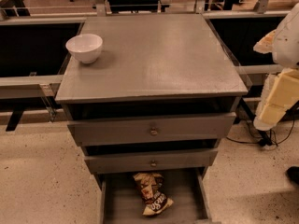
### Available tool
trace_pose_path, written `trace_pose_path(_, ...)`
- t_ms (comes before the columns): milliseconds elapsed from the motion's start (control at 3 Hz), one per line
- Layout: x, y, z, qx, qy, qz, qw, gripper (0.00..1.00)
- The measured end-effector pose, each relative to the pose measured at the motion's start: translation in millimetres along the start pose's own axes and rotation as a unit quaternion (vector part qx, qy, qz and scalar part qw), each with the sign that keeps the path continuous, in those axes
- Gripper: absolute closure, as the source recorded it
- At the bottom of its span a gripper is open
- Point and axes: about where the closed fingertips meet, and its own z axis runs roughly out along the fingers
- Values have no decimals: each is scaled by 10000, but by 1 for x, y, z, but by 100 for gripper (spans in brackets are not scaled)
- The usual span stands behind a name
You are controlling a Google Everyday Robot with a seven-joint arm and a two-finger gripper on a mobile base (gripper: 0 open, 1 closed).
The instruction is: Pick brown chip bag from bottom drawer and place on counter
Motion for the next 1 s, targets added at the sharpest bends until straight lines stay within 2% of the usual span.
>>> trace_pose_path(333, 5, 1, 8, 58, 14, 36, 10000, 0)
trace_pose_path(667, 30, 34, 40, 88, -335, 277, 9990, 0)
trace_pose_path(1000, 75, 71, 99, -7, -586, 822, 9949, 0)
